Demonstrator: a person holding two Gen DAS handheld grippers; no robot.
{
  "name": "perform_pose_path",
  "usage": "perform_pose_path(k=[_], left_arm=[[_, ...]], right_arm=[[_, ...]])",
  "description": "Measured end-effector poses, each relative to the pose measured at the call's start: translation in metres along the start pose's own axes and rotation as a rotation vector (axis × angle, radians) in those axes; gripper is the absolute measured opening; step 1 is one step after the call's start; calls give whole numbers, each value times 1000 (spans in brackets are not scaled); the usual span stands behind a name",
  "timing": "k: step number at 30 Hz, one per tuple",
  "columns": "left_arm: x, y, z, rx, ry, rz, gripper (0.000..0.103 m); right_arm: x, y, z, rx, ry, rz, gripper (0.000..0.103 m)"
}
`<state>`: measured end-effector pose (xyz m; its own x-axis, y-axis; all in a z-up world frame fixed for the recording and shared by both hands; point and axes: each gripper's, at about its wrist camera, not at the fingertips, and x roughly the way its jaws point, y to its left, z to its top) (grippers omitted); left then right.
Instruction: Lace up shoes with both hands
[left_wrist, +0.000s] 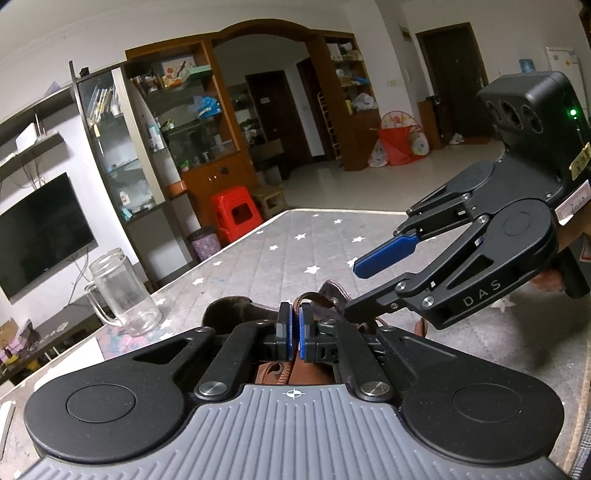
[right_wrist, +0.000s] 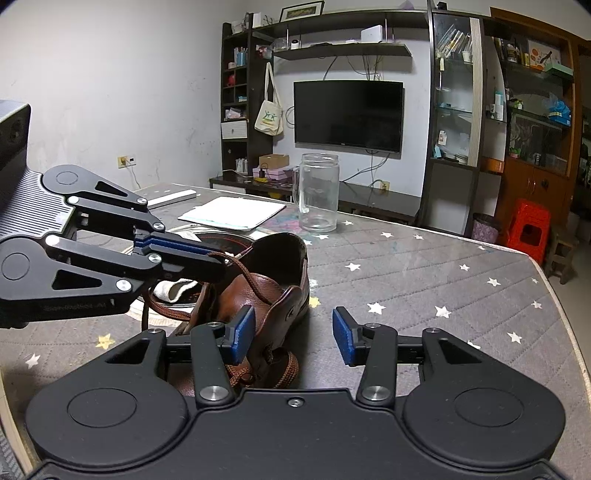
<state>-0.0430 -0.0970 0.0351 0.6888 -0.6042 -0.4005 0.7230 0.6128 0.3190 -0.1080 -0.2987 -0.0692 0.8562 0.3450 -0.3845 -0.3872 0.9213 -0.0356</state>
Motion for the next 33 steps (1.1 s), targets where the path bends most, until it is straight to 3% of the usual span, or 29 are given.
perform_pose_path(k=[10, 17, 20, 26, 33], left_arm=[[12, -5, -1, 18, 66, 31, 4], [14, -4, 4, 29, 67, 32, 4], [14, -5, 5, 36, 68, 33, 4], [11, -5, 3, 43, 80, 38, 4], [11, -6, 5, 45, 84, 31, 4]], right_arm=[[3, 7, 6, -54, 1, 32, 48], [0, 8, 12, -148, 16, 23, 47], [6, 11, 13, -222, 49, 28, 33], [24, 25, 13, -398, 84, 25, 18], [39, 33, 13, -591, 125, 40, 10]])
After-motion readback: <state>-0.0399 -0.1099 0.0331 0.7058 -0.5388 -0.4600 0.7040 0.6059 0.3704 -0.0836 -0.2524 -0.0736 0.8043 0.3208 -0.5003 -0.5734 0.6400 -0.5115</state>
